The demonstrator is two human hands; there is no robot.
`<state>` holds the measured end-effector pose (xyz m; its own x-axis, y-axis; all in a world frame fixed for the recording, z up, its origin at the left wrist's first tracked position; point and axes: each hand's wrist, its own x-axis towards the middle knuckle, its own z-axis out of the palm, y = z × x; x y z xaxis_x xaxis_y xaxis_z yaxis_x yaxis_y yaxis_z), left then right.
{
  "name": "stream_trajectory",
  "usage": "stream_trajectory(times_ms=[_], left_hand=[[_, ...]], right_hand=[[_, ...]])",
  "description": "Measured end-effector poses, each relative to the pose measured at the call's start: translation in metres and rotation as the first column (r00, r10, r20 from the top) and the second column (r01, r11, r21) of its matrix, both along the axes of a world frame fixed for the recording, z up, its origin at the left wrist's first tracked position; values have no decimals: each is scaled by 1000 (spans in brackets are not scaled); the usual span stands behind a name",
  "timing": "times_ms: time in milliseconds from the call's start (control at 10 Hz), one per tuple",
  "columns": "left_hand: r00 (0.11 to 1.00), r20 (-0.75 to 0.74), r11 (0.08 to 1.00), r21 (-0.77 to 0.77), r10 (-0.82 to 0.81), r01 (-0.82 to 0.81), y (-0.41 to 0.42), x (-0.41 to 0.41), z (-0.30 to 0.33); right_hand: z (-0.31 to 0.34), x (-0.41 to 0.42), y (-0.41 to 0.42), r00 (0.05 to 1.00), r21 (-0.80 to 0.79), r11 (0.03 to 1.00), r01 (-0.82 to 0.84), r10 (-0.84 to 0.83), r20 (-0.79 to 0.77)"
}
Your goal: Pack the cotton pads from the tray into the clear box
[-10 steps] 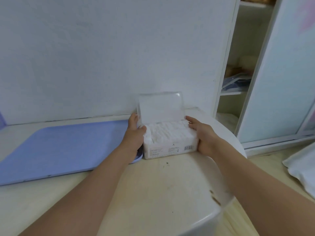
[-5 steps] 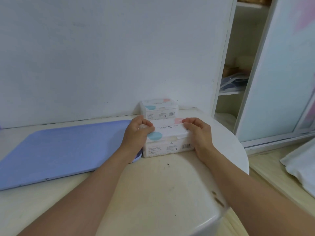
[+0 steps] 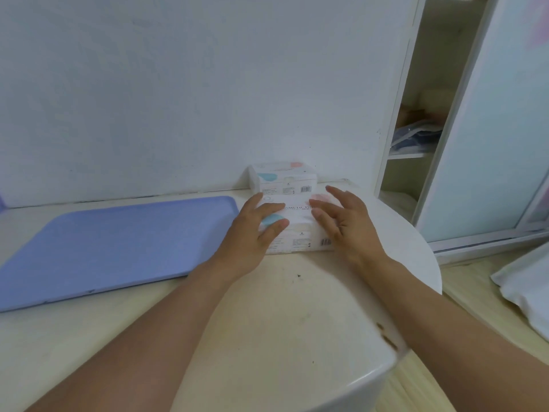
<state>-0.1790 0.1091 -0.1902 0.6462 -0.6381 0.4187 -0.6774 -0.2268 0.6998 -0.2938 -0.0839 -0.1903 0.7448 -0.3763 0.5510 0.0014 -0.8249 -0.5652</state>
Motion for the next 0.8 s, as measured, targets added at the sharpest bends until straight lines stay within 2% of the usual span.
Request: stream_trajectory(times_ms=[100,200,300,400,500,700,800], left_hand=[[980,158,992,-64,121,-112,-4,16,-6],[933,288,976,-93,216,-197,-6,32,-9],[931,311,981,-81,193,-176,-9,53,-11],[954,266,990,-51,141,-132,-14,68,-13],[950,282,991,-23,135,-134,-19,71,-13],[894,343,951,5,288,-308,-17,65,-16],[912,301,956,10,278,-294,-16,63,-18]], right_hand=[[1,9,-4,998,-100,995,-30,23,-62],[0,26,-8,994,-7,997,-77,76,-73],[-2,43,-16,997,26,998,-58,59,-44],[-3,56,-23,998,67,997,-26,30,-57],[-6,62,-27,999,54,999,0,3,-47],[-12,63,-25,997,33,999,39,-37,-61],[-9,61,-19,994,32,999,-1,4,-109]])
